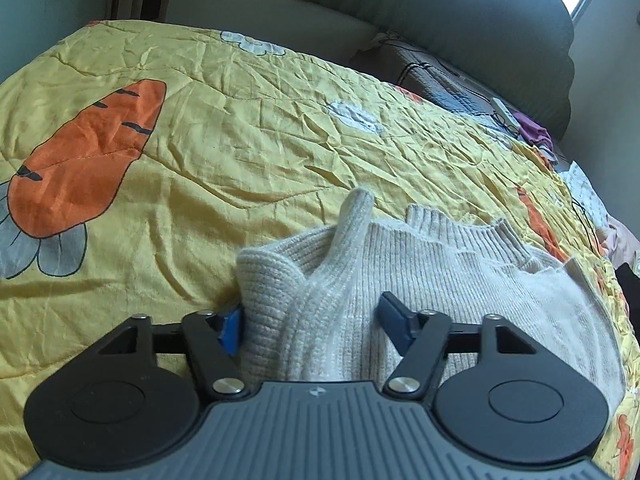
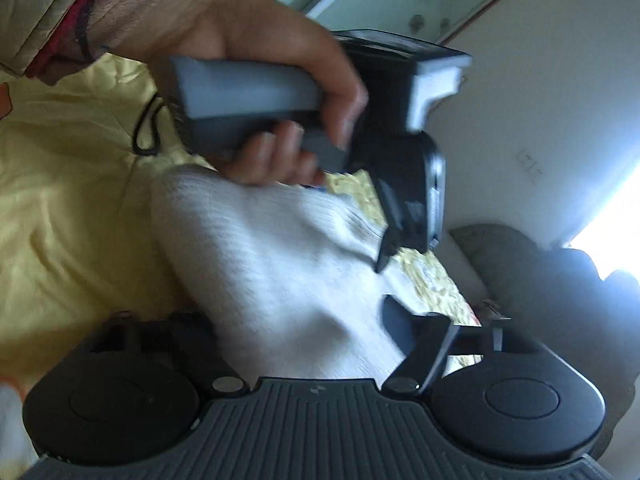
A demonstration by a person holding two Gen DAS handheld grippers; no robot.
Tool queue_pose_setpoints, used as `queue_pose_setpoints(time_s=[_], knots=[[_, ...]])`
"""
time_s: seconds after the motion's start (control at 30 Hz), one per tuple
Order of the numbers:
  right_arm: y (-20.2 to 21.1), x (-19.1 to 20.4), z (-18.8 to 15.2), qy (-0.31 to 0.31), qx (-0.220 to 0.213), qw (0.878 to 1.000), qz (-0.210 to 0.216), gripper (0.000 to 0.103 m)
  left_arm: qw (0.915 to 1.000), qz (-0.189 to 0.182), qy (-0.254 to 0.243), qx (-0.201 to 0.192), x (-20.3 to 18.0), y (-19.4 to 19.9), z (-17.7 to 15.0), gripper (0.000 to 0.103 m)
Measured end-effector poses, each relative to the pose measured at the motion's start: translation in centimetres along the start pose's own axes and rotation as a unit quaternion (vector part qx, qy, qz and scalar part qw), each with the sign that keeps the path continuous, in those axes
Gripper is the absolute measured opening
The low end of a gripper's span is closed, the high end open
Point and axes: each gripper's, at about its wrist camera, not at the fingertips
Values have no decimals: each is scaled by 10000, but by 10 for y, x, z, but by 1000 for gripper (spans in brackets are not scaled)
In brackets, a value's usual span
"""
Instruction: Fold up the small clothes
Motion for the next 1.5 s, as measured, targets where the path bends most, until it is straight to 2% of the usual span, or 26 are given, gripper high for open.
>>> queue_pose_setpoints(time_s=[0.03, 0.07, 0.1, 0.13, 0.27, 0.47, 0.6, 0.73, 0.87, 1.0, 1.27, 1.37, 1.5], knots=[[-3, 6, 2, 99, -21, 9999, 76, 47, 9999, 10, 106, 29, 2, -1, 1, 46], [-5, 11, 4, 224, -36, 9997, 114, 39, 9998, 16, 198, 36, 4, 0, 2, 35], [-5, 16, 4, 353, -73, 9993, 125, 33, 9996, 16, 265, 16, 4, 2, 3, 29], [-3, 17, 2, 402, -107, 9991, 107, 31, 9996, 25, 275, -22, 3, 4, 3, 27], [12, 4, -8, 79, -357, 9992, 170, 24, 9995, 144, 184, -212, -11, 17, 3, 24], [50, -50, -22, -1147, -773, 9903, 124, 23, 9941, 38, 990, -452, -28, 43, 19, 23], [74, -99, -38, -2142, -960, 9720, 47, 22, 9887, -99, 1356, -632, -52, 58, 28, 23], [99, -143, -65, -3069, -1041, 9460, 7, 22, 9864, -237, 1419, -798, -90, 65, 29, 23], [121, -170, -94, -3738, -1086, 9211, -37, 21, 9855, -384, 1396, -891, -131, 64, 32, 23], [143, -185, -117, -4104, -1162, 9042, -223, 21, 9850, -549, 1329, -950, -169, 59, 31, 23], [169, -199, -160, -4473, -1176, 8846, -595, 21, 9867, -766, 1088, -936, -239, 34, 19, 23], [177, -213, -193, -4653, -1095, 8752, -744, 21, 9880, -851, 986, -827, -265, 17, 8, 23], [189, -225, -230, -5016, -963, 8550, -893, 21, 9909, -893, 756, -668, -299, -7, -8, 23]])
Point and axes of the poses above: each gripper's, at about its wrist camera, not at the fingertips, and y roughly against the way its jaws point, x to its left, z to its top, and after that the axes turned 11 degrees about -x, right-handed
